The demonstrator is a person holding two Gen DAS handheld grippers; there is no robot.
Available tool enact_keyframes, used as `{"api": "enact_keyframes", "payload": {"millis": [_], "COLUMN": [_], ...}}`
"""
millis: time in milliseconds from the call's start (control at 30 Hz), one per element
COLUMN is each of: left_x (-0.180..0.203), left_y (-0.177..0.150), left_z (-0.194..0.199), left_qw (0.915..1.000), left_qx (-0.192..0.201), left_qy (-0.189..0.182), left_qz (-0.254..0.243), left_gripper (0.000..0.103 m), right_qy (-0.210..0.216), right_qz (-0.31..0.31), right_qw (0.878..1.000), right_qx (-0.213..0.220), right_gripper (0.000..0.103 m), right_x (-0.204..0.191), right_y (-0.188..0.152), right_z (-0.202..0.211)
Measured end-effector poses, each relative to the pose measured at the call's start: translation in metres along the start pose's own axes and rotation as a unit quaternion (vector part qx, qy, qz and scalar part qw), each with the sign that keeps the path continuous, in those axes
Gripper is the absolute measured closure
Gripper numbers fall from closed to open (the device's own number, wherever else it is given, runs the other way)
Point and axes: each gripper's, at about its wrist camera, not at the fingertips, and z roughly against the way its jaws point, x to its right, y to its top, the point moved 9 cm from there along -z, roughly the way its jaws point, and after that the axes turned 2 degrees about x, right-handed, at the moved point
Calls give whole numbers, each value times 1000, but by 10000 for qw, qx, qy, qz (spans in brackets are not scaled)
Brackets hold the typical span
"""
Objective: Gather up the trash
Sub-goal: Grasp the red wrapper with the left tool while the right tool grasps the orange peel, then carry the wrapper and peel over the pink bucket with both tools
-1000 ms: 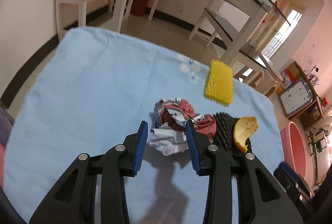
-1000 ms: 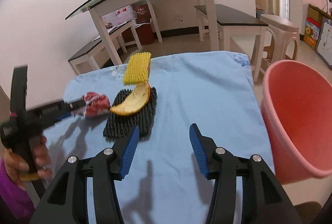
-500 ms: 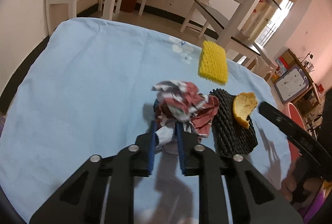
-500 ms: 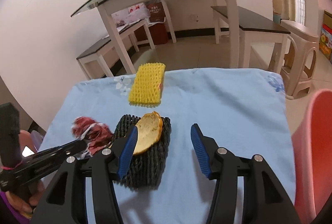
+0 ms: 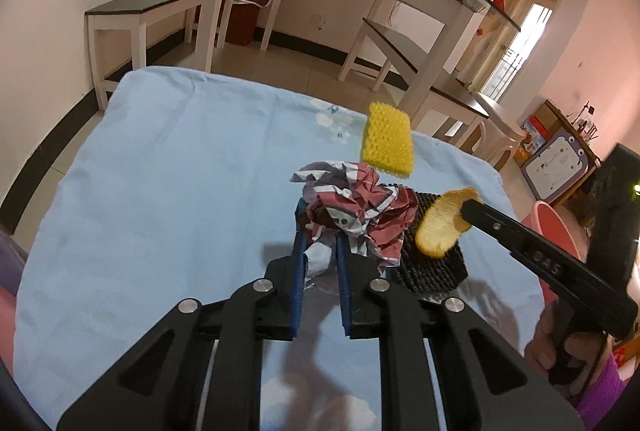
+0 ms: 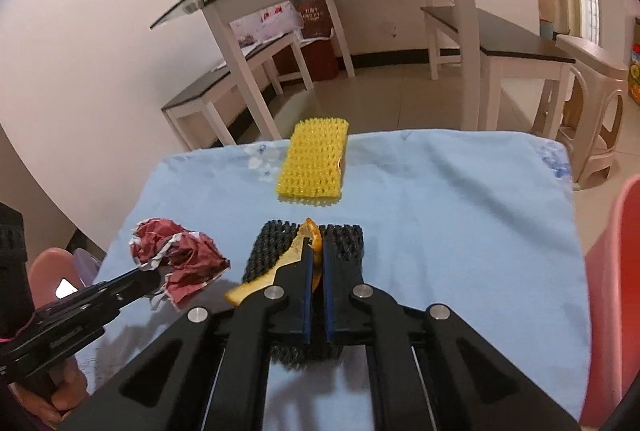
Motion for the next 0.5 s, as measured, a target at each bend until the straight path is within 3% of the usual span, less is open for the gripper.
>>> {"api": "enact_keyframes", "payload": {"millis": [500], "left_x": [32], "left_y": [-19], "left_z": [56], "left_qw": [9992], "left_qx": [288], "left_qy": [-80], "left_qz": [-257], "left_gripper": [89], "right_qy": [-168], "right_qz": [90], "right_qw": [9988], "right_qx": [444], "right_gripper": [99], "right_x": [-18], "right_y": [-35], "right_z": [100]}}
